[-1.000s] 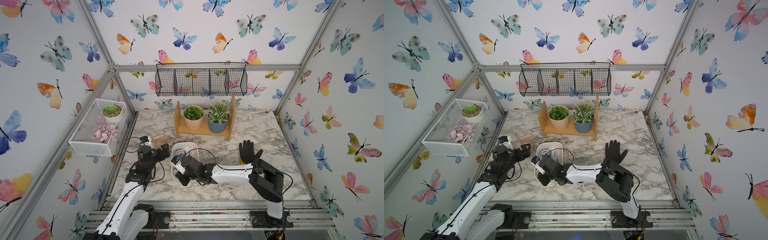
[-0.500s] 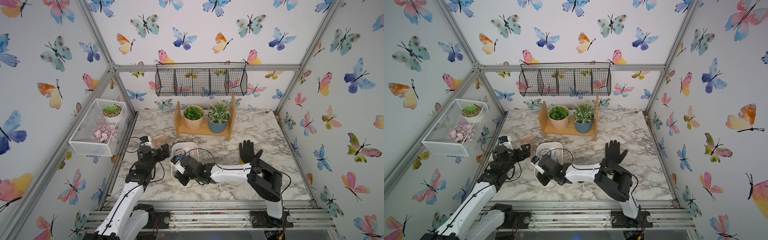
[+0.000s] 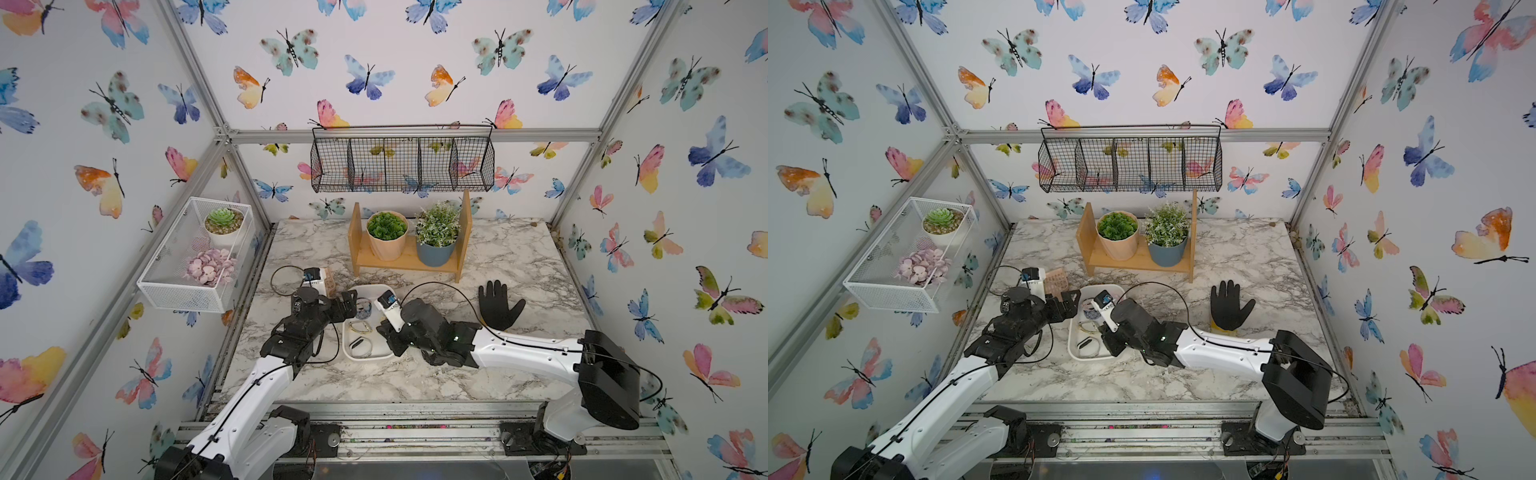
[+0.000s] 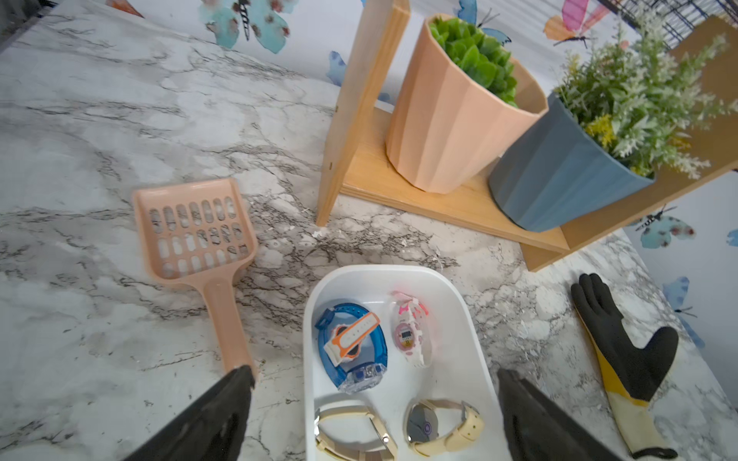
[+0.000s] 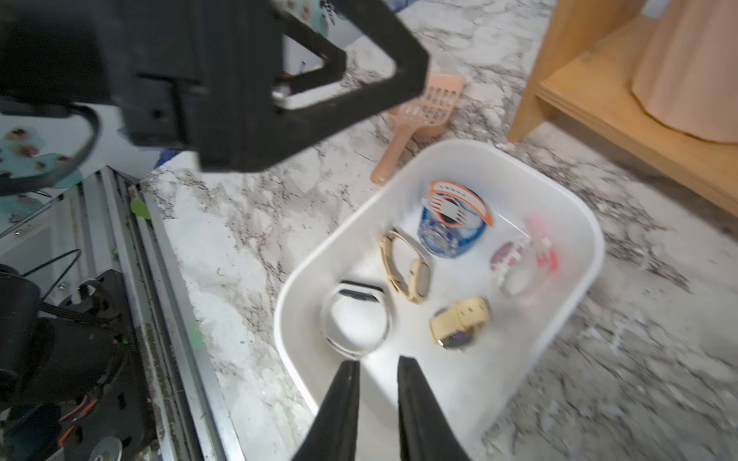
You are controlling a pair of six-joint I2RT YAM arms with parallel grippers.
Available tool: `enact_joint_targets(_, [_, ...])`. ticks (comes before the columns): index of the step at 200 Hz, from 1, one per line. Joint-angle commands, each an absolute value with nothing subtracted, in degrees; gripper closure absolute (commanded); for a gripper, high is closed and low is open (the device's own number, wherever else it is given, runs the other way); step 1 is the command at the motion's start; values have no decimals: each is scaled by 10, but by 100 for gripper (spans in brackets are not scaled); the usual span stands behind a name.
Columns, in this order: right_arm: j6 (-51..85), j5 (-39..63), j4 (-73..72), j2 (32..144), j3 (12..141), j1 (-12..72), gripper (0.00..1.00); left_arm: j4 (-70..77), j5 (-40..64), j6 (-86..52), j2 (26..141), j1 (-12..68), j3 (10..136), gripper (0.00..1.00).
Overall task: Put the watch into the storage box
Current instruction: Place the watch in the storage box, then pick up the watch at the center of the board.
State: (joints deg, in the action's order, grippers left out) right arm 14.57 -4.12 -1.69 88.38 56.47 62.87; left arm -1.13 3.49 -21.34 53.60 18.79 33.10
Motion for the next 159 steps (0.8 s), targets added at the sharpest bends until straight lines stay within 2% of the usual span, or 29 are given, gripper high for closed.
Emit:
enact_joint_targets(1, [174, -64, 35, 848, 530, 605, 76, -11, 50, -191, 548, 222, 352, 2])
enact_joint_targets(93, [201, -23, 176, 780, 467, 477, 70, 9, 47, -174, 632, 357, 367, 1])
enact_joint_targets(159, [192, 22, 205, 829, 476, 444, 66, 23, 53, -177, 645, 372, 356, 1])
